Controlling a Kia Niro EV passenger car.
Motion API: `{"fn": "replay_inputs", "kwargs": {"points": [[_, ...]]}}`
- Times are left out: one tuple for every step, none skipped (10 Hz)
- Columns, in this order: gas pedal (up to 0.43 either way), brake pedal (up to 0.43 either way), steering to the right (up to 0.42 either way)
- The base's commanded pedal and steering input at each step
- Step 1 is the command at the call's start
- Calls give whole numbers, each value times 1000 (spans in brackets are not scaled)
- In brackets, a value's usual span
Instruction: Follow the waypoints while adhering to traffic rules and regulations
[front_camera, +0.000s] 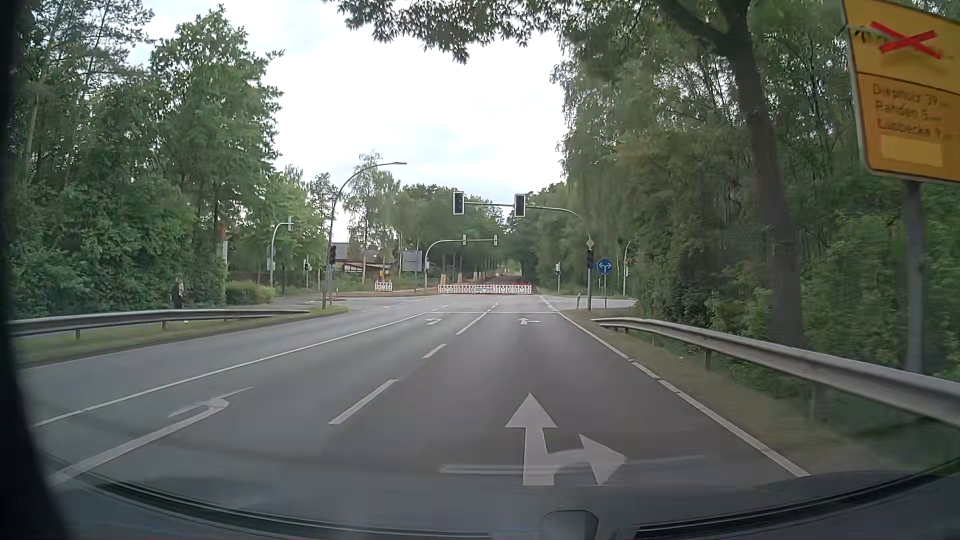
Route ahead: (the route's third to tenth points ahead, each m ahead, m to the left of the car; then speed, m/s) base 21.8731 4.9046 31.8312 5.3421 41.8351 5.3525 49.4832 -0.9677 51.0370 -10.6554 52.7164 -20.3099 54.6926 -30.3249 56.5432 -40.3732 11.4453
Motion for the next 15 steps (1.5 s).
{"fn": "replay_inputs", "kwargs": {"points": [[0, 250, 0], [0, 250, 1], [0, 250, 0], [0, 250, 1], [0, 250, 1], [0, 250, 1], [0, 256, 0], [0, 250, 0], [0, 250, 0], [0, 250, 1], [0, 250, 5], [0, 250, 9], [0, 250, 10], [0, 250, 11], [0, 256, 11]]}}
